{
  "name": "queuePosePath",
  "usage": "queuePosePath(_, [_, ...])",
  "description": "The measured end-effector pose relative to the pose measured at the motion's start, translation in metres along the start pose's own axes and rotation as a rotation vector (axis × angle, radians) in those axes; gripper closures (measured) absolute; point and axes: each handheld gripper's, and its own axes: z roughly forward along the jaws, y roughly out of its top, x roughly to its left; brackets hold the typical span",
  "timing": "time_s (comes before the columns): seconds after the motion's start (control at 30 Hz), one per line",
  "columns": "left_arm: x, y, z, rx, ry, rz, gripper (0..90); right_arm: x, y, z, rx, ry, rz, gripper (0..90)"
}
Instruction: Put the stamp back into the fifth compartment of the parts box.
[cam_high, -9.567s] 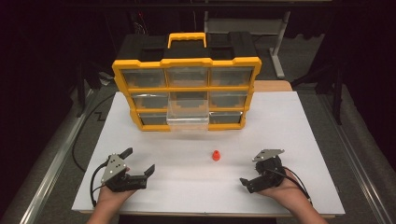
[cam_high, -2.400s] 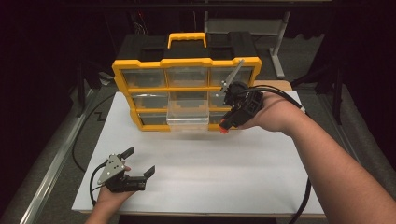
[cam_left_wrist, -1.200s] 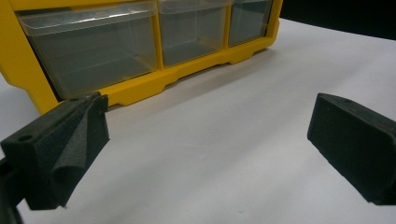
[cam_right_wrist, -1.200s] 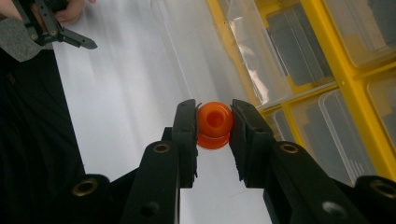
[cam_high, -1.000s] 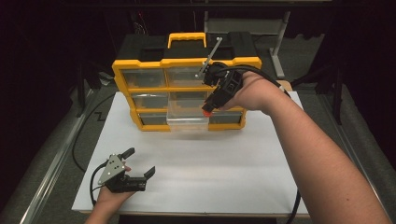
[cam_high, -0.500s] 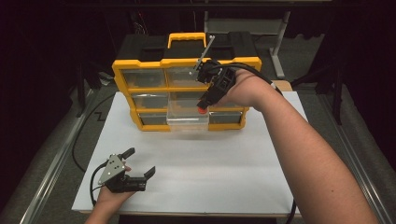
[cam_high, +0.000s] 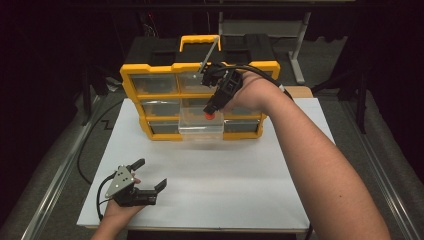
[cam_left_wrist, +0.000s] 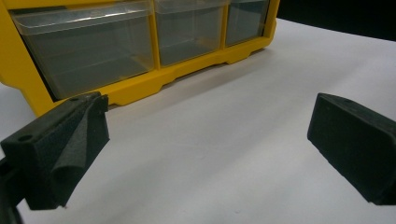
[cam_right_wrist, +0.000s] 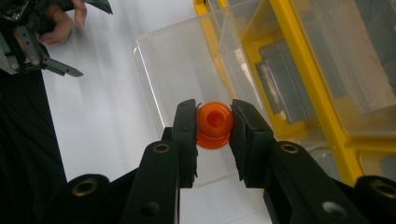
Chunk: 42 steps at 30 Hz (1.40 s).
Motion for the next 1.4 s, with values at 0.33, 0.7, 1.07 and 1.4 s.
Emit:
queuePosePath(0.33, [0.001,0.0,0.0,0.0,-0.004,-0.006,0.3,-0.002,0.007,0.012,0.026,-0.007,-0.003,73.4])
queuePosePath(0.7, [0.001,0.0,0.0,-0.004,-0.01,-0.005,0.3,-0.004,0.005,0.03,0.056,0.004,0.004,73.3])
queuePosePath(1.07, [0.001,0.0,0.0,-0.008,-0.012,0.0,0.3,-0.004,0.003,0.04,0.058,0.015,-0.004,73.2])
queuePosePath(1.4, [0.001,0.0,0.0,-0.009,-0.011,0.003,0.3,-0.008,0.005,0.032,0.013,0.008,0.024,40.1])
